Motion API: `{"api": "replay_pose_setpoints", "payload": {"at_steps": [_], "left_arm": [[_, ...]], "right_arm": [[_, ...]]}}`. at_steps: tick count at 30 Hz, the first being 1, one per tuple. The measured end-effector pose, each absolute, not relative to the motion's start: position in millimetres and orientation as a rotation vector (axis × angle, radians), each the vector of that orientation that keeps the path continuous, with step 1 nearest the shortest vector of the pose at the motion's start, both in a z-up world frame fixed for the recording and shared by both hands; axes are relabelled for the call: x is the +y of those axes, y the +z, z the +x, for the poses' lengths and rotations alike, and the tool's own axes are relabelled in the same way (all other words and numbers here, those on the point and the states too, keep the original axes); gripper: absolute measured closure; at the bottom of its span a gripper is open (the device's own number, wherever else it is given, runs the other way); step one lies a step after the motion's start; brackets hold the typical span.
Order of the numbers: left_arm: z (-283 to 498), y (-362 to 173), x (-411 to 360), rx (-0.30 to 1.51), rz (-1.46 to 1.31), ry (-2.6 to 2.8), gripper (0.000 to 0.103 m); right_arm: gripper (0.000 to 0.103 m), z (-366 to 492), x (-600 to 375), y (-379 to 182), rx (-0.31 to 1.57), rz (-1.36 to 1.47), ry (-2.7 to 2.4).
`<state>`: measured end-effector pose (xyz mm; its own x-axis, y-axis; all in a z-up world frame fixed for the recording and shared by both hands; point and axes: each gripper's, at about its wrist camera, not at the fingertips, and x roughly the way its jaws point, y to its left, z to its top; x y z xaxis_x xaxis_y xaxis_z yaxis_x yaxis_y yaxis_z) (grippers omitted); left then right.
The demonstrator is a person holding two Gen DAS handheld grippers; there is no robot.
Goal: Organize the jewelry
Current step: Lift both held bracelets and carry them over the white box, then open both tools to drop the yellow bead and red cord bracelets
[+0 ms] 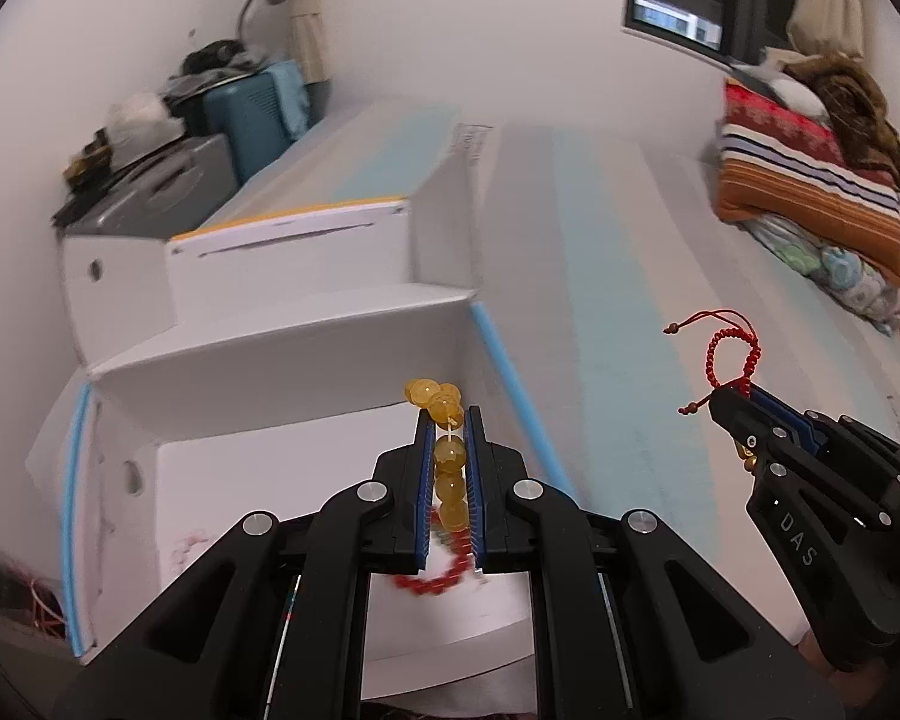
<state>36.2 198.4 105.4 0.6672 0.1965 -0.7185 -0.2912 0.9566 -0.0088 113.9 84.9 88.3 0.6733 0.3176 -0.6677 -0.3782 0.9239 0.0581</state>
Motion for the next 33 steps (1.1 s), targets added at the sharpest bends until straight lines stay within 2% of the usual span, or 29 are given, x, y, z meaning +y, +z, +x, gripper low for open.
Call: {"api": "replay_pose_setpoints", "payload": {"at_steps": [9, 17, 29, 33], "left_arm": [[0, 88, 270, 0.828, -0.196, 0.373, 0.094], [-15, 50, 331, 0.939, -0.277, 0.451, 0.094], [-21, 14, 349, 1.063, -0.306, 0.447, 0.094], [-19, 10, 350, 1.067, -0.304, 0.434, 0.094]], "right_arm": [[0.092, 96, 159, 78, 0.754, -0.148, 0.491], [0.092, 89, 215, 49, 0.855, -0.227, 0.568], [0.091, 99, 248, 4, 1.018, -0.266, 0.571], [0.085, 100, 254, 0, 1.019, -0.265, 0.565]]}}
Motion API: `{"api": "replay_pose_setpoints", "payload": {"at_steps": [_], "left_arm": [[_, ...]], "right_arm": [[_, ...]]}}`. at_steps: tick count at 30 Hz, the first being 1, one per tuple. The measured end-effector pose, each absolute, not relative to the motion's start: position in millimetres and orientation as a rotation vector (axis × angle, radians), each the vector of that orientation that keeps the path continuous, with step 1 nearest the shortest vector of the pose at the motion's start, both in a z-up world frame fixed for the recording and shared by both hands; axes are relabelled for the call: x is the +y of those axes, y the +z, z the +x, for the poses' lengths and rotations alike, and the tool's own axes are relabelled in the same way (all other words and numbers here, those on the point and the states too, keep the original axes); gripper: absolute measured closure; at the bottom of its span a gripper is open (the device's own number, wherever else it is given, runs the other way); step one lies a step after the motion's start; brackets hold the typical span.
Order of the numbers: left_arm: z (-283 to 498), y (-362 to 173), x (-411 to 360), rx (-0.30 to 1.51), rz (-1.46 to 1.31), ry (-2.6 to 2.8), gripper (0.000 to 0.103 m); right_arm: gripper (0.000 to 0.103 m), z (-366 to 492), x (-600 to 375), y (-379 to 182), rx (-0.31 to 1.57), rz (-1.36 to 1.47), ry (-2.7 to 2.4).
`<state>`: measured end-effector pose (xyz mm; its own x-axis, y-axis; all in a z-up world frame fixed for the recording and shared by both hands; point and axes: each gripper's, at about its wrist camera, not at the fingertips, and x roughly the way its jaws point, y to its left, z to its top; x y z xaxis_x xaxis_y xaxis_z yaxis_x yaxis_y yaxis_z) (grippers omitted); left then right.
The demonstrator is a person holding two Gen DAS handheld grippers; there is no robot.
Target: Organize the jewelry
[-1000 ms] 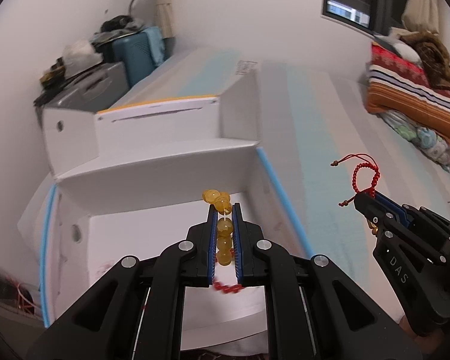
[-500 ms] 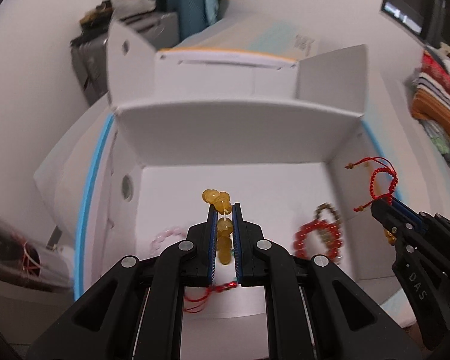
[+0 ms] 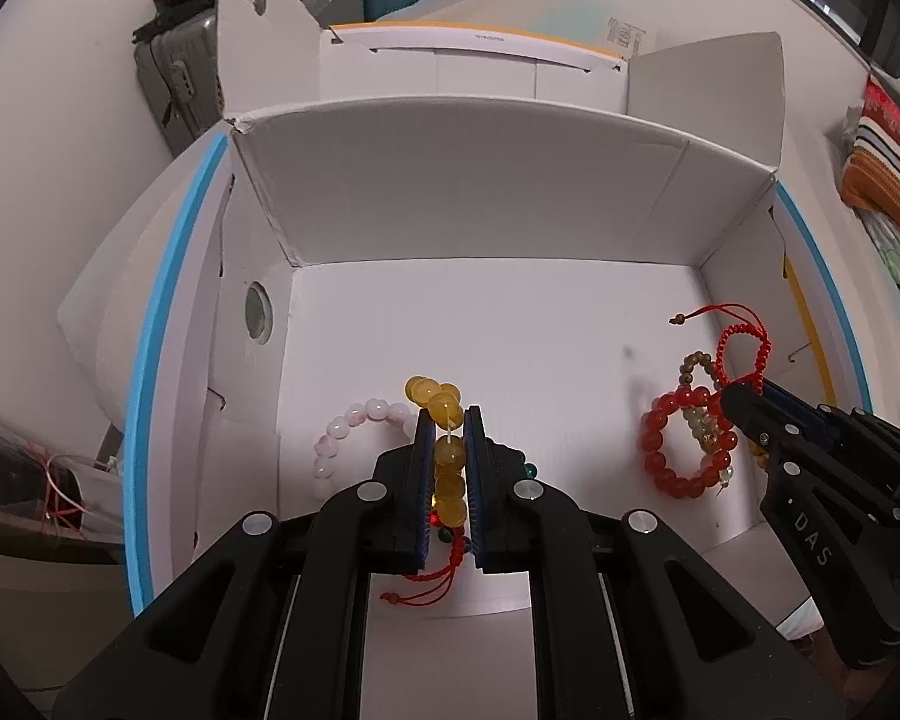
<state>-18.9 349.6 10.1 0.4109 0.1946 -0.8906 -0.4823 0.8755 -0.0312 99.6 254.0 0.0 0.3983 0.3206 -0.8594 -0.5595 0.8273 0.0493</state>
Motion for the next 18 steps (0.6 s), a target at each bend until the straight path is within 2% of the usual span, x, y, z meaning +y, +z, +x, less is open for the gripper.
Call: {"api": "replay_pose_setpoints", "payload": {"at_steps": [3, 5, 7, 9, 10, 12, 13, 18], "left_arm": [[-19, 11, 350, 1.058, -0.308, 0.437, 0.092], [-21, 14, 350, 1.049, -0.304, 0.448, 0.084], [-25, 21, 348, 1.024, -0.292, 0.461, 0.061], [-31, 31, 345, 0.989, -0.278, 0.473, 0.050], [-36, 38, 342, 0.962, -0.262, 0.485, 0.039], [-45, 49, 338, 0.914, -0.234, 0.514, 0.028], [-51, 54, 335, 0.893, -0.220, 0.522, 0.027], [-80, 72, 324, 0.814, -0.224, 0.532, 0.008]], "right_arm": [[0.072, 101, 254, -1, 1.018, -0.257, 0.568], [0.064, 100, 254, 0, 1.005, -0.249, 0.567], [0.051, 96, 251, 6, 0.983, -0.237, 0.579], [0.043, 90, 246, 16, 0.946, -0.220, 0.582], [0.038, 87, 243, 20, 0.930, -0.214, 0.582], [0.030, 81, 237, 32, 0.890, -0.197, 0.590], [0.025, 76, 232, 40, 0.859, -0.185, 0.589], [0.014, 58, 214, 61, 0.767, -0.167, 0.583]]}}
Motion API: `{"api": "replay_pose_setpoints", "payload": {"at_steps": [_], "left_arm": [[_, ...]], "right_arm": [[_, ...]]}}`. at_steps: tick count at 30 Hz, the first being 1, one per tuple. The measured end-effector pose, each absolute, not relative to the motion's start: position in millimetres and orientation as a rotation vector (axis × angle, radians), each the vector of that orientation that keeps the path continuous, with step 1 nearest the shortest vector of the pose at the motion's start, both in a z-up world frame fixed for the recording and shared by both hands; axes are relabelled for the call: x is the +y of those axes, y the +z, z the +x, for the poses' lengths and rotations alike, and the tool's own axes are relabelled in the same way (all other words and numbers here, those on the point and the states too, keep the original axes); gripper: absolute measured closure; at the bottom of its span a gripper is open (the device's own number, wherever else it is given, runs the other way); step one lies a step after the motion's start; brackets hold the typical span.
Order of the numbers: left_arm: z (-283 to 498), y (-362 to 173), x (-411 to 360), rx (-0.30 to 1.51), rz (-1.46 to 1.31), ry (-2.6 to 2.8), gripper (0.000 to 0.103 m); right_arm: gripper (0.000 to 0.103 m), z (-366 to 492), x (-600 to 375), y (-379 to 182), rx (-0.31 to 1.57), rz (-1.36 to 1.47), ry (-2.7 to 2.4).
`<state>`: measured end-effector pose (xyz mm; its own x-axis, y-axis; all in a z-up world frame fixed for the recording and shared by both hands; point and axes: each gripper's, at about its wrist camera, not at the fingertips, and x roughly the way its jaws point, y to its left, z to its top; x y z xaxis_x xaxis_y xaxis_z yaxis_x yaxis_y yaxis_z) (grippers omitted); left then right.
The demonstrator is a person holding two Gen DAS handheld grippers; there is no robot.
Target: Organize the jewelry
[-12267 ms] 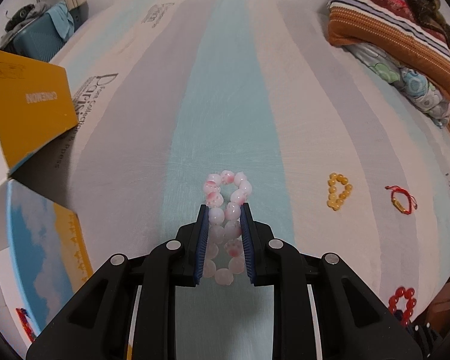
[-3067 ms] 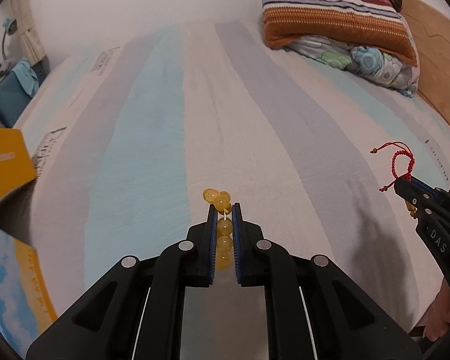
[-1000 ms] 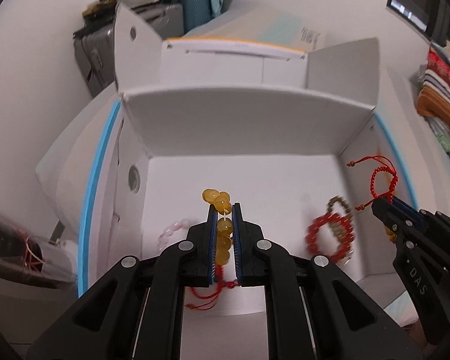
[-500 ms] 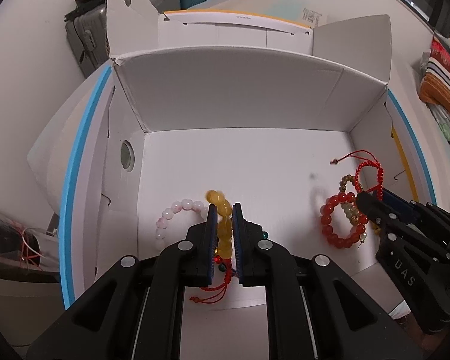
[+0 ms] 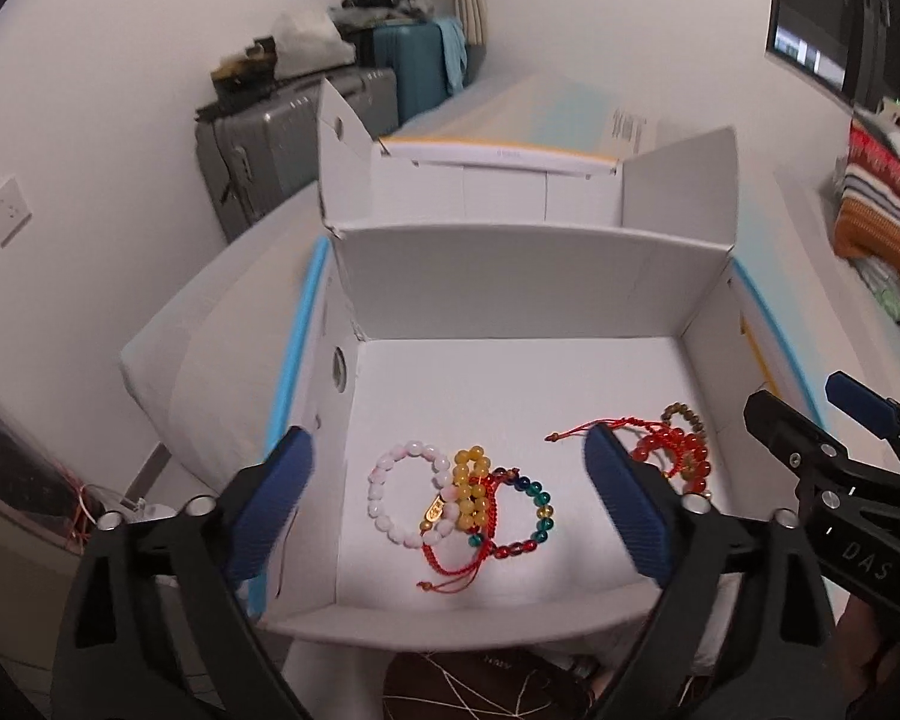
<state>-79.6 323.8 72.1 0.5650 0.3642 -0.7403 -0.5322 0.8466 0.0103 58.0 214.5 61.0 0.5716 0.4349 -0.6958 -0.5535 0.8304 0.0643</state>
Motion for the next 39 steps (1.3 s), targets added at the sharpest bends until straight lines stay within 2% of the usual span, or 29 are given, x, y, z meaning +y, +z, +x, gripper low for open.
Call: {"api": "replay_pose_setpoints", "payload": {"at_steps": [1, 6, 18, 39], "left_arm": [[-85, 74, 322, 0.802, -0.226, 0.532, 0.006], [-111, 77, 308, 0.760, -0.213, 0.552, 0.006], [-151, 48, 282, 0.742, -0.215, 0.527, 0.006], [-155, 39, 276, 0.751, -0.216, 0.501, 0.006]], "right_arm": [[0.012, 54, 212, 63, 0.756, -0.168, 0.584], [0.008, 32, 198, 67, 0.705, -0.168, 0.570], [0.008, -8, 166, 40, 0.722, -0.147, 0.548], [0.008, -14, 160, 28, 0.724, -0.160, 0.513]]}}
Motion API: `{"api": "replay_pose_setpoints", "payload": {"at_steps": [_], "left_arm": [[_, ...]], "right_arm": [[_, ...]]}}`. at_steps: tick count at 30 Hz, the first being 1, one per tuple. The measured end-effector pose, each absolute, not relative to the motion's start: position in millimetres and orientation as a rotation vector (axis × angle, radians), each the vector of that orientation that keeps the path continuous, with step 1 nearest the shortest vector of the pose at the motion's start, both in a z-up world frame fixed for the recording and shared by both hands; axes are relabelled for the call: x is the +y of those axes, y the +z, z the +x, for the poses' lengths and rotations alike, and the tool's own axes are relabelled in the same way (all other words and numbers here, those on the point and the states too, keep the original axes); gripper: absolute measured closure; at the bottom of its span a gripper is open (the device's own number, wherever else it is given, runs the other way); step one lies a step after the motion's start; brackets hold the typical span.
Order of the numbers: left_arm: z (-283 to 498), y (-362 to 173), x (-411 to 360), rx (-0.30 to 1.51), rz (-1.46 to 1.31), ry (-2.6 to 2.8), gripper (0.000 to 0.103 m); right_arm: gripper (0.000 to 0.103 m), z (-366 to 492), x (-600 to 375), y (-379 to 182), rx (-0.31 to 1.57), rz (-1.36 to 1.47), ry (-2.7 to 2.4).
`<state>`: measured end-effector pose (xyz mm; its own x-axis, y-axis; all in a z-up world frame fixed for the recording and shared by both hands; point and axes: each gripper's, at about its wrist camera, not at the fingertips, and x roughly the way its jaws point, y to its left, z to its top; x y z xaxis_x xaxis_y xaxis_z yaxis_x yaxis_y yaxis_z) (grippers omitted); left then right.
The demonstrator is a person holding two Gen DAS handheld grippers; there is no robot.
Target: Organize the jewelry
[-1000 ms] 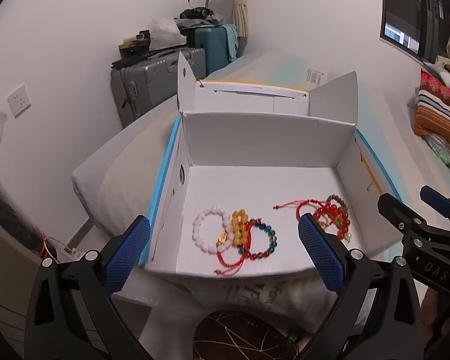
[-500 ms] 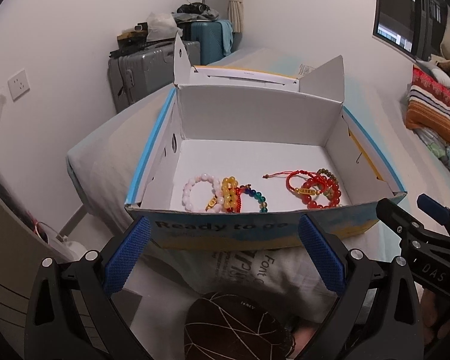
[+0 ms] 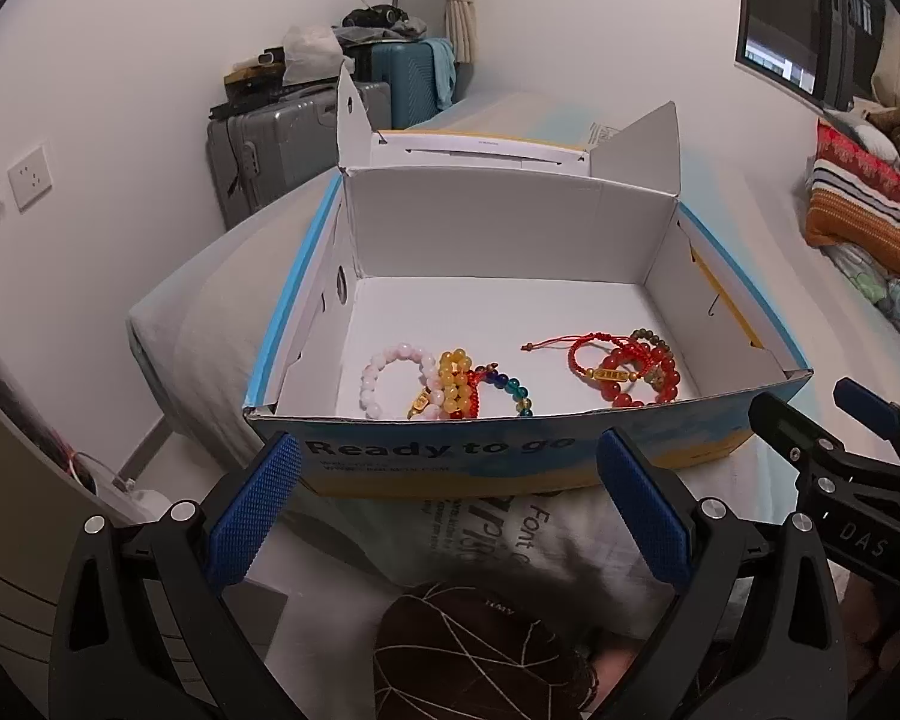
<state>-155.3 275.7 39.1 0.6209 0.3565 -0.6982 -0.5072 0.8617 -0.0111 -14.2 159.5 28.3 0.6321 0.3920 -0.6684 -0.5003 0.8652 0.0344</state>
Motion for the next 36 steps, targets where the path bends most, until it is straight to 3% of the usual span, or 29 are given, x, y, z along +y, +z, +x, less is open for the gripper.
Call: {"api": "replay_pose_setpoints", "payload": {"at_steps": [36], "left_arm": [[-147.7, 33.5, 270.4, 0.777, -0.213, 0.517, 0.006]], "right_arm": [[0.008, -9.7, 158.2, 22.1, 0.749, -0.170, 0.506]]}}
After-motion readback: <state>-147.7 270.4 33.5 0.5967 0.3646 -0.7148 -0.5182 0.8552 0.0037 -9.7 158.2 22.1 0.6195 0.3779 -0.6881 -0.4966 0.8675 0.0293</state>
